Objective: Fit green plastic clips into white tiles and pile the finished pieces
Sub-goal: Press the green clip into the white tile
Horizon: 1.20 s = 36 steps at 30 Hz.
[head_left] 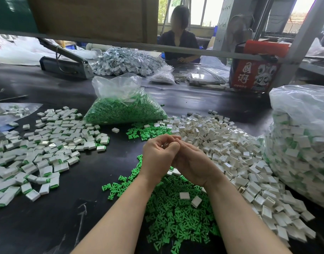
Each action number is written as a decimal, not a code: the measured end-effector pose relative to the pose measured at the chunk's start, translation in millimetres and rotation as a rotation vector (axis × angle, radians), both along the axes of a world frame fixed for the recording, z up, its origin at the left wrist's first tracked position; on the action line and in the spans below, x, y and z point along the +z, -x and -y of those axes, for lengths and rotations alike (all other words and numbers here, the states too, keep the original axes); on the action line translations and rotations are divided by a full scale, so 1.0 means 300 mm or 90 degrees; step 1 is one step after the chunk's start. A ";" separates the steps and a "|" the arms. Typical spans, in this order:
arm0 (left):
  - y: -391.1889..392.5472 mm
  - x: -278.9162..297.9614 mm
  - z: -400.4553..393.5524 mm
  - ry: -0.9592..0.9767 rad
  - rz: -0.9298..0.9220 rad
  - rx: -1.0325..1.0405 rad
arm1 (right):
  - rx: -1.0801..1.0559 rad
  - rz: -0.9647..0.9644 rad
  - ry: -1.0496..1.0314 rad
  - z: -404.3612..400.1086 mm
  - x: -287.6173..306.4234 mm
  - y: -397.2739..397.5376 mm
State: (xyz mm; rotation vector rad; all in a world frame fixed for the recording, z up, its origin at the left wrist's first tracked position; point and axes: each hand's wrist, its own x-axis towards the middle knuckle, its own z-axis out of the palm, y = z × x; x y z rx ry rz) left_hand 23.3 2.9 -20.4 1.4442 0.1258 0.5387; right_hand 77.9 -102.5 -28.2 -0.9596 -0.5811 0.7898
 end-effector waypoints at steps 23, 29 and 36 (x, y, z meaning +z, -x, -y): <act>0.016 0.010 -0.020 -0.019 -0.013 -0.051 | -0.008 0.008 0.015 0.006 -0.007 -0.011; 0.030 0.025 -0.070 -0.043 -0.019 -0.140 | 0.010 -0.009 0.026 0.012 0.004 -0.018; 0.035 0.032 -0.093 0.008 -0.022 -0.211 | 0.047 -0.055 -0.008 0.015 0.015 -0.014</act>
